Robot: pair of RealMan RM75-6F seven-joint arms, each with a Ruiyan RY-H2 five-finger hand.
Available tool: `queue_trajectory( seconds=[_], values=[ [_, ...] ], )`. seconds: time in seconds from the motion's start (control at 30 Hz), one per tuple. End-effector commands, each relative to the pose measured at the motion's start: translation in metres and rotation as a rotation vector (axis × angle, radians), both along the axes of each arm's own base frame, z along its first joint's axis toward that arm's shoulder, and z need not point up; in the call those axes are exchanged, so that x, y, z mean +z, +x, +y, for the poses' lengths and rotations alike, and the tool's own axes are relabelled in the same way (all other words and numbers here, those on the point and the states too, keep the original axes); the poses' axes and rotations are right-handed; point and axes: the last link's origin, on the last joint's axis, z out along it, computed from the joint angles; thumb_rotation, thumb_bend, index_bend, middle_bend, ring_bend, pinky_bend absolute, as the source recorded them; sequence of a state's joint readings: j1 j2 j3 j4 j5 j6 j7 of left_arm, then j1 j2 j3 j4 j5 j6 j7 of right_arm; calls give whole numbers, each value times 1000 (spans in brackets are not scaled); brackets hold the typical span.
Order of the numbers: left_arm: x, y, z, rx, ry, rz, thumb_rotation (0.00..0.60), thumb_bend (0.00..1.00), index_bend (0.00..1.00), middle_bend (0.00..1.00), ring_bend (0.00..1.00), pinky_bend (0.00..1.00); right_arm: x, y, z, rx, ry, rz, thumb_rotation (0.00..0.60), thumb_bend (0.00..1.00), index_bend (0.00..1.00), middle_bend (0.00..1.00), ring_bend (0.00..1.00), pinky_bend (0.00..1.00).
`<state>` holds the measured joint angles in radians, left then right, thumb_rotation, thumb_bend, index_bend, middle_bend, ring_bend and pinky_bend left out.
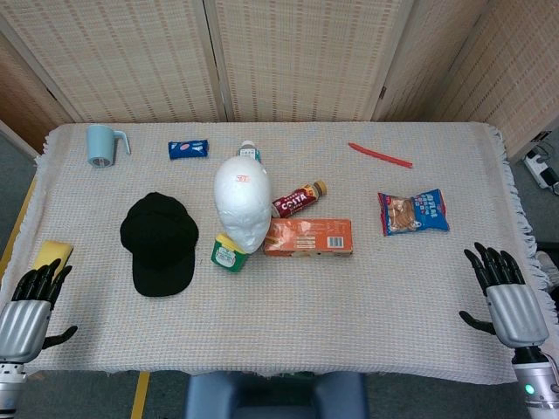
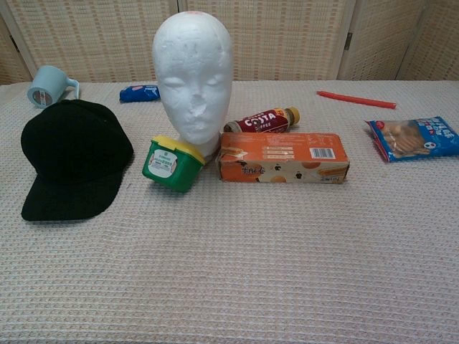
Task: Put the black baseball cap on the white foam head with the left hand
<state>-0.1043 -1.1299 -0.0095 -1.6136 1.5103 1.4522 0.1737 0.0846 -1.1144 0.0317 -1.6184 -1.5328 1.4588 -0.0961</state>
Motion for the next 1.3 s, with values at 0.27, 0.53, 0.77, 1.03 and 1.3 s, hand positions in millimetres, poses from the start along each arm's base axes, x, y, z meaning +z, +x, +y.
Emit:
queue_trajectory(
  seconds=[0.27, 0.53, 0.77, 1.03, 1.3],
  values=[
    [-23, 11, -6, -97, -59, -62, 600, 61, 104, 159, 33, 190, 8, 1, 4, 7, -16, -17, 600, 42, 0, 0, 0, 0],
    [-74, 8, -8, -336, -25, -150, 600, 100, 446, 964, 818, 805, 2, 5, 8, 33, -5, -8, 600, 42, 0, 0, 0, 0],
    [-116, -10, -3, -373, -44, -160, 600, 147, 547, 1000, 1000, 990, -1, 4, 8, 27, -1, -5, 600, 42, 0, 0, 0, 0],
    [-142, -17, 4, -362, -46, -147, 600, 207, 563, 1000, 1000, 1000, 7, 5, 10, 40, -34, -29, 600, 43, 0, 0, 0, 0],
    [-153, -14, 19, -408, -25, -66, 600, 251, 532, 1000, 1000, 1000, 5, 3, 8, 21, -17, -21, 600, 42, 0, 0, 0, 0]
  ],
)
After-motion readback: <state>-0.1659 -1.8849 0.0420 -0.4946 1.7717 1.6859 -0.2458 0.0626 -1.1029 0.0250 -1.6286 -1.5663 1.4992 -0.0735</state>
